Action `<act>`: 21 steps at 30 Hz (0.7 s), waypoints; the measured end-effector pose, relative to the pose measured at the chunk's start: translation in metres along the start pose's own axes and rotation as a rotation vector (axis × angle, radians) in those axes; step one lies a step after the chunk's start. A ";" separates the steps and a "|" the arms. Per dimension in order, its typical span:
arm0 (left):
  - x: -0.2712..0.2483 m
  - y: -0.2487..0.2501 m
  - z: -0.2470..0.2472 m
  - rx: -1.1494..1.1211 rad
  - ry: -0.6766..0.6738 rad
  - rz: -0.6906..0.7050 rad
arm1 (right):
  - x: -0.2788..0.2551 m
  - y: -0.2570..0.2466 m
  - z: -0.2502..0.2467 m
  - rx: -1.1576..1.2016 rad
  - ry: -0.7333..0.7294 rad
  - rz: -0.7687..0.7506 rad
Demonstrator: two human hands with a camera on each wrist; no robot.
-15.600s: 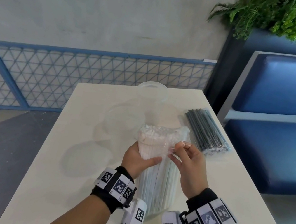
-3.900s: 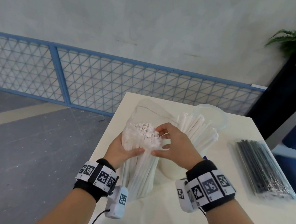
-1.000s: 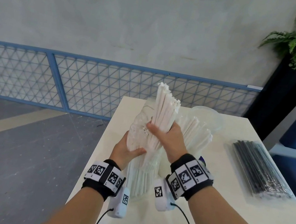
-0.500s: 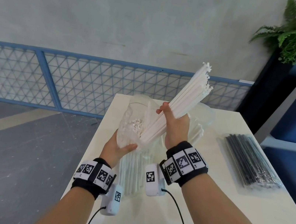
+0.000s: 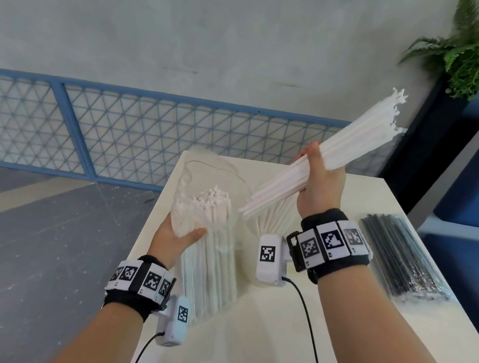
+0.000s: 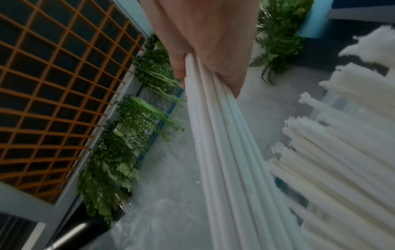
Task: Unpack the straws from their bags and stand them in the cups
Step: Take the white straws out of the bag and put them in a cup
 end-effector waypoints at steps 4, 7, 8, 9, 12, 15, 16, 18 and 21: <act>-0.003 0.003 0.000 0.007 0.010 0.013 | 0.005 0.006 -0.007 -0.232 -0.017 -0.055; -0.005 0.003 0.001 0.014 -0.001 0.019 | -0.006 0.022 -0.012 -0.361 -0.085 -0.045; -0.005 0.002 0.001 0.016 -0.003 0.017 | -0.012 0.028 -0.013 -0.388 -0.096 -0.028; -0.004 0.001 0.001 0.018 -0.003 0.014 | -0.016 0.036 -0.016 -0.413 -0.098 -0.002; -0.003 -0.001 -0.001 0.014 0.000 0.004 | -0.025 0.051 -0.021 -0.494 -0.087 0.073; -0.004 -0.001 -0.001 0.004 -0.003 0.001 | -0.030 0.057 -0.026 -0.549 -0.099 0.117; -0.004 -0.001 -0.001 0.001 -0.004 0.001 | -0.031 0.056 -0.026 -0.553 -0.097 0.119; -0.004 0.000 0.000 0.004 -0.005 -0.003 | -0.032 0.055 -0.028 -0.573 -0.120 0.082; -0.003 0.000 0.001 0.016 -0.005 -0.005 | -0.033 0.052 -0.029 -0.526 -0.144 0.009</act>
Point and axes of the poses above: each hand's wrist, its own x-axis towards the middle knuckle, its own z-axis out of the palm, y = z × x, the point moved 2 cm from there along x, towards the middle knuckle, and after that the axes turned 9 degrees about -z, right-handed, at the moved point
